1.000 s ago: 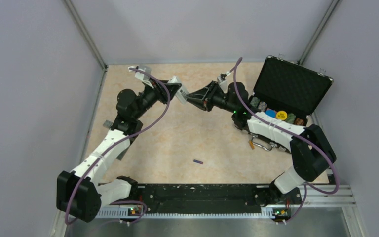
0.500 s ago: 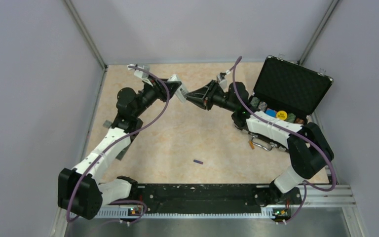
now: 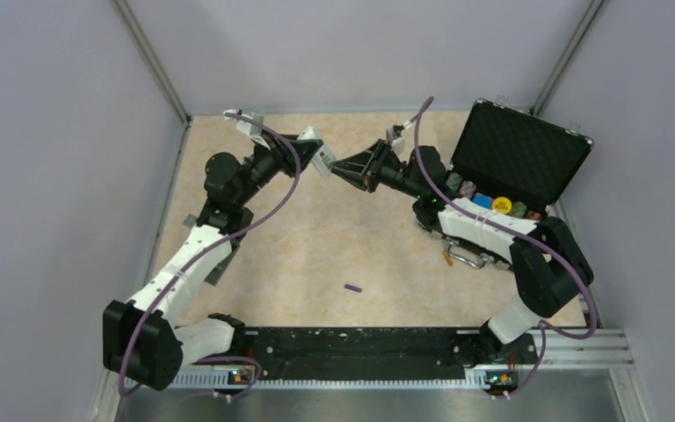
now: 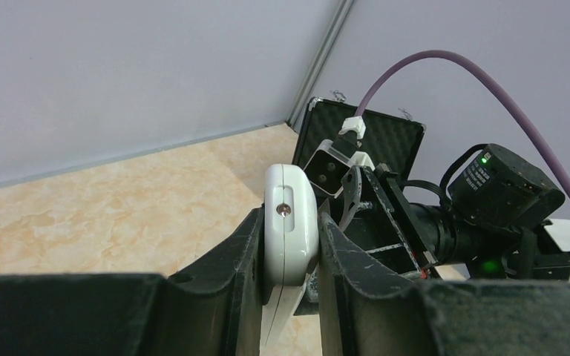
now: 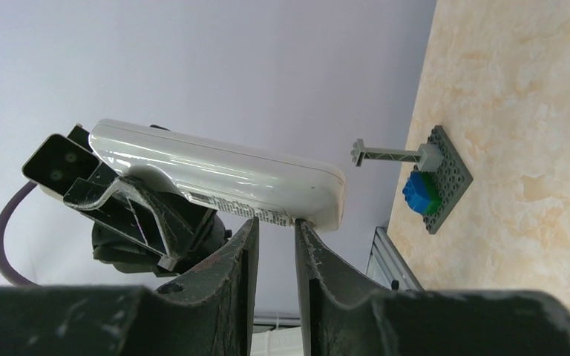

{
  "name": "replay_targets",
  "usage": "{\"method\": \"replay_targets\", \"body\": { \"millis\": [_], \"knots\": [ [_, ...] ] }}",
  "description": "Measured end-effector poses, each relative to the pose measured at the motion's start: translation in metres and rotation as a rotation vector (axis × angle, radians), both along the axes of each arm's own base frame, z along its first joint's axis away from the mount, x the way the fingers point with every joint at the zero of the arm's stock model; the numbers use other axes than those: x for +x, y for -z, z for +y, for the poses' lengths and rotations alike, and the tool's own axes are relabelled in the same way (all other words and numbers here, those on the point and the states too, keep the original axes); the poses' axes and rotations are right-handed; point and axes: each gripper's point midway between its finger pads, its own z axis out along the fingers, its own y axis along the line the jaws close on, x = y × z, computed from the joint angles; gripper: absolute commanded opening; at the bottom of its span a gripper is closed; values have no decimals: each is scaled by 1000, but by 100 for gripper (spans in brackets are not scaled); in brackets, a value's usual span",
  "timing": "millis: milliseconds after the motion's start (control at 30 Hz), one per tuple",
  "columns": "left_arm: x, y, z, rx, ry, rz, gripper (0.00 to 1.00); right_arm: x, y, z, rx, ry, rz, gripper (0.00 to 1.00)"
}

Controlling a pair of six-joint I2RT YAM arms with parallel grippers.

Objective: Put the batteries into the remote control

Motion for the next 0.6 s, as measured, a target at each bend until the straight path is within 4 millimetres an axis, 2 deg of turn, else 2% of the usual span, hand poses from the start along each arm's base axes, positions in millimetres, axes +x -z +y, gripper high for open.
{"method": "replay_targets", "body": {
  "millis": [600],
  "knots": [
    [3, -8, 1, 6, -3, 1, 0, 2, -6, 3, 33, -24, -134, 21]
  ]
}}
